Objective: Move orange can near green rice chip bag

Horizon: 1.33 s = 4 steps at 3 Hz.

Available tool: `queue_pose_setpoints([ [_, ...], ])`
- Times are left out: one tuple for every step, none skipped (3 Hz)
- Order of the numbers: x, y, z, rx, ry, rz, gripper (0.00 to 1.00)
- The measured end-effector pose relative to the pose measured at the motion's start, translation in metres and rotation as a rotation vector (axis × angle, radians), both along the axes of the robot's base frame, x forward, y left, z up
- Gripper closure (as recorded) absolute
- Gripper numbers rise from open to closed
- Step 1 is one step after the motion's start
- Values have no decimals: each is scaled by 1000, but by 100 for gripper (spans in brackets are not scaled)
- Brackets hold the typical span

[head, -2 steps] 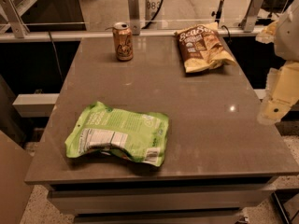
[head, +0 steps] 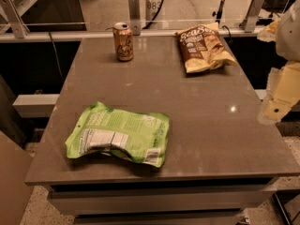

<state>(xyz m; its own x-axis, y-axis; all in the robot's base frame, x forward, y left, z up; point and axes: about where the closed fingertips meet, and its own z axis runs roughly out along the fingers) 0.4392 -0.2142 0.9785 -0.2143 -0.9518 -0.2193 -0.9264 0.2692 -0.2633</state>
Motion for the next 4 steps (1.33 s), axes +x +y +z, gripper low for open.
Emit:
queue_pose_setpoints([
  [6,7,0,35,-56,11,0],
  [28,11,-5,103,-147,26,0],
  [59,10,-12,197,-233,46,0],
  [89,10,-22,336,-276,85,0],
])
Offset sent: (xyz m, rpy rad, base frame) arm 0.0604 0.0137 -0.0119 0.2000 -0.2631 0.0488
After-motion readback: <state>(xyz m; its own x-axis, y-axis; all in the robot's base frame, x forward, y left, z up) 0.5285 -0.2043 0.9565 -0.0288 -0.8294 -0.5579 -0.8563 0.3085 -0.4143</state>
